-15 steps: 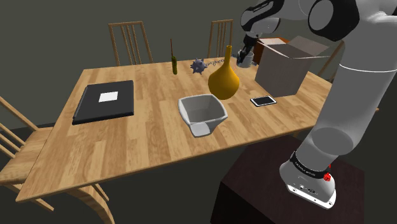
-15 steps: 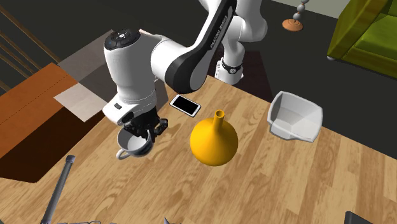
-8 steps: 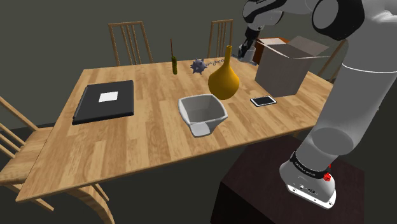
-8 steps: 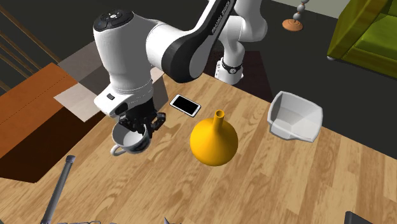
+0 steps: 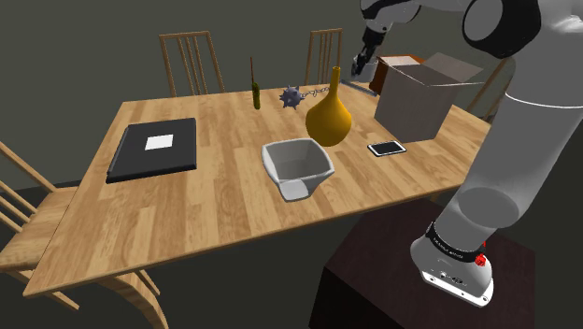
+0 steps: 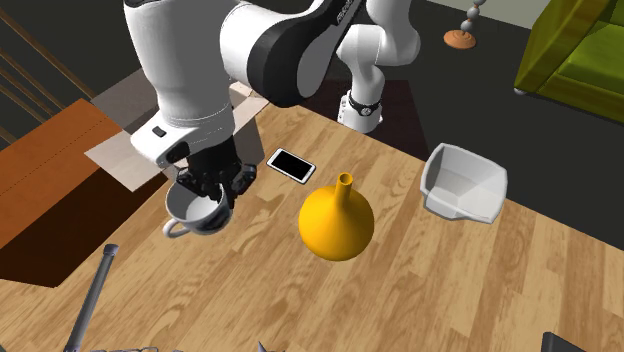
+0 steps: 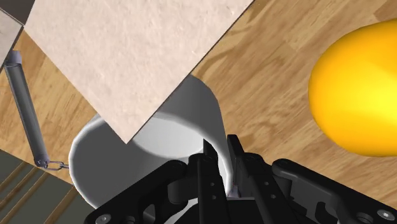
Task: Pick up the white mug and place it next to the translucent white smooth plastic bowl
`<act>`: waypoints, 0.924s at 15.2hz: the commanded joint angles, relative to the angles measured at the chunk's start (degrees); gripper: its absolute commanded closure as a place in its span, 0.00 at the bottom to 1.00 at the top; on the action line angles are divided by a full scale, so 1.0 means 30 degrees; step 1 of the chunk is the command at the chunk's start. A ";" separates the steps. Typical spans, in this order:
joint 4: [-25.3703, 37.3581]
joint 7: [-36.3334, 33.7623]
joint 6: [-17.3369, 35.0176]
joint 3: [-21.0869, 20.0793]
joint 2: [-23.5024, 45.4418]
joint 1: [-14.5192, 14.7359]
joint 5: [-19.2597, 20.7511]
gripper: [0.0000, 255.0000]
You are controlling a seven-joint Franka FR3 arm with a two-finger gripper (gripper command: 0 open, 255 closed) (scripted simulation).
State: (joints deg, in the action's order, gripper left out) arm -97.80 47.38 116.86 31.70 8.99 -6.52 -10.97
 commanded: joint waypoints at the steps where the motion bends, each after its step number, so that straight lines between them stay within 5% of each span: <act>1: 0.0566 -0.0059 -0.0542 0.0019 0.0029 -0.0032 0.0020 1.00; 3: 0.0994 -0.0115 -0.0979 0.0035 0.0014 -0.0049 0.0057 1.00; 14: -0.5001 -0.6462 0.0585 -0.2417 -0.5489 0.2860 0.4104 1.00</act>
State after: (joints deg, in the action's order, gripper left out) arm -111.69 30.06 118.44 25.43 -6.38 1.41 0.48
